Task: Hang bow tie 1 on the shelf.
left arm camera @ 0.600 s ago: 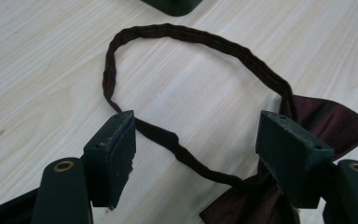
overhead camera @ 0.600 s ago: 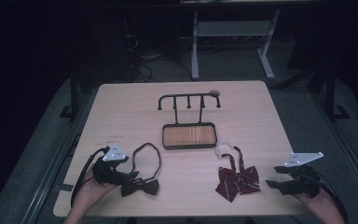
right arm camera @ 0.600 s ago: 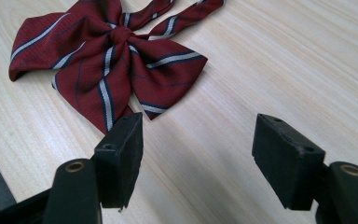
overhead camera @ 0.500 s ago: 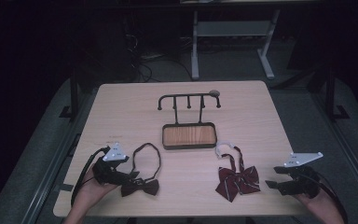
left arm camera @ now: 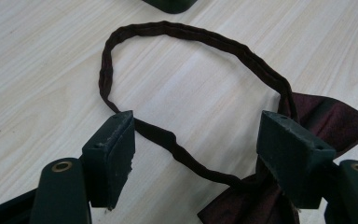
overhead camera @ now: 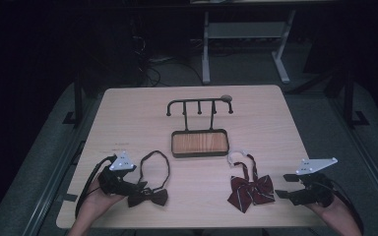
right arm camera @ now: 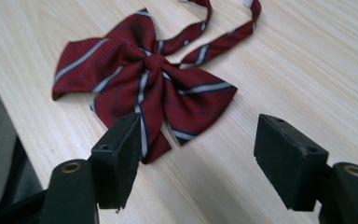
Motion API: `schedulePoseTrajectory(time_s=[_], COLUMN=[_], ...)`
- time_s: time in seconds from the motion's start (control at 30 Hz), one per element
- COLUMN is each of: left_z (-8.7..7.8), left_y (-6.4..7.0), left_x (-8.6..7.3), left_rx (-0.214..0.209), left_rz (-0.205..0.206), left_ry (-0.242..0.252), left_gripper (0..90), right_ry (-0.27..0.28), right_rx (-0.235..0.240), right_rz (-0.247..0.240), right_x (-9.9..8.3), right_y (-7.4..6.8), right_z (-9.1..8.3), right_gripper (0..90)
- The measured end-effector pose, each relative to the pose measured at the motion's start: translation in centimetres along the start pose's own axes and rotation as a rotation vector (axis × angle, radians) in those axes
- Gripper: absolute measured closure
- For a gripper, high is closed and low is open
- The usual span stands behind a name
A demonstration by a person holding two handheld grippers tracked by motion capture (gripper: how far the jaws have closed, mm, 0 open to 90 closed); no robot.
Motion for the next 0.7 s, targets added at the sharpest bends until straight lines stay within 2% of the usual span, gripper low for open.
schedulePoseTrajectory(time_s=[0.17, 0.2, 0.3, 0.47, 0.57, 0.7], left_z=[-0.2, -0.3, -0.3, -0.2, -0.2, -0.2], left_y=[0.1, 0.1, 0.1, 0.0, 0.1, 0.0], left_x=[0.2, 0.2, 0.2, 0.2, 0.2, 0.2], left_rx=[-0.012, -0.01, -0.012, -0.017, -0.018, -0.014], left_rz=[-0.014, -0.011, -0.01, -0.009, -0.005, -0.004], left_ry=[0.023, 0.024, 0.026, 0.021, 0.022, 0.021], left_gripper=[28.1, 28.1, 28.0, 27.8, 27.8, 27.9], right_ry=[-0.005, -0.004, -0.014, -0.04, -0.044, -0.063], right_rx=[0.015, 0.022, 0.027, 0.041, 0.049, 0.047], right_rz=[-0.024, -0.038, -0.03, -0.074, -0.072, -0.097], right_x=[1.3, 1.6, 2.2, 3.9, 4.3, 5.2], right_y=[-0.5, -0.5, -0.9, -1.5, -1.8, -2.0], right_z=[0.0, 0.0, 0.1, 0.6, 0.6, 0.9], right_gripper=[30.3, 30.2, 29.6, 29.1, 28.7, 28.6])
Point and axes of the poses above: each handheld gripper's, and its own axes: z roughly forward along the jaws, x roughly out of its top, y roughly to its right, the point moved 3 cm from there along z, roughly forward along the jaws, and after that the axes turned 3 degrees about y, right-handed, at the moved point
